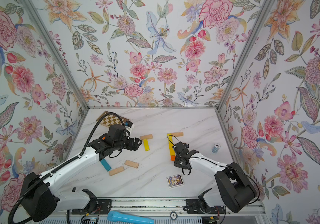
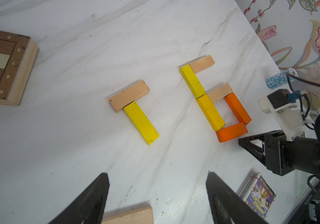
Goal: Assemble the number 6 with building blocks
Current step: Assemble the building block at the center of the board.
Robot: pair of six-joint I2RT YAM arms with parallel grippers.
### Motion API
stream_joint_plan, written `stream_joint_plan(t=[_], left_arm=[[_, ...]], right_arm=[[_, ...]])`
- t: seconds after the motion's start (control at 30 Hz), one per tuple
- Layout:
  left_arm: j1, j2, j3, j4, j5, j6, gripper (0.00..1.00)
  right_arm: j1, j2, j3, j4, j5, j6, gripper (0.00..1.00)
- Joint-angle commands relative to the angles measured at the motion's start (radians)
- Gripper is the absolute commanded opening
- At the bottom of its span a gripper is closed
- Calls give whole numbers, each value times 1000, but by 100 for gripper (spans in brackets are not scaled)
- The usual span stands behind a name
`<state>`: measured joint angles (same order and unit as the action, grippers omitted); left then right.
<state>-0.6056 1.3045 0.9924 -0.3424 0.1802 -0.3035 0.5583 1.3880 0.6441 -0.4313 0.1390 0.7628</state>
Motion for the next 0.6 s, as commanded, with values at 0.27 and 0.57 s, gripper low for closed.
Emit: stream_joint_plan(t=[0.27, 0.57], left_arm=[[13, 12, -23, 14, 31, -1, 82], [13, 24, -30, 21, 46, -5, 80]], right_arm=[[-63, 36, 20, 0, 10, -23, 21], [-72, 22, 49, -13, 10, -33, 21]])
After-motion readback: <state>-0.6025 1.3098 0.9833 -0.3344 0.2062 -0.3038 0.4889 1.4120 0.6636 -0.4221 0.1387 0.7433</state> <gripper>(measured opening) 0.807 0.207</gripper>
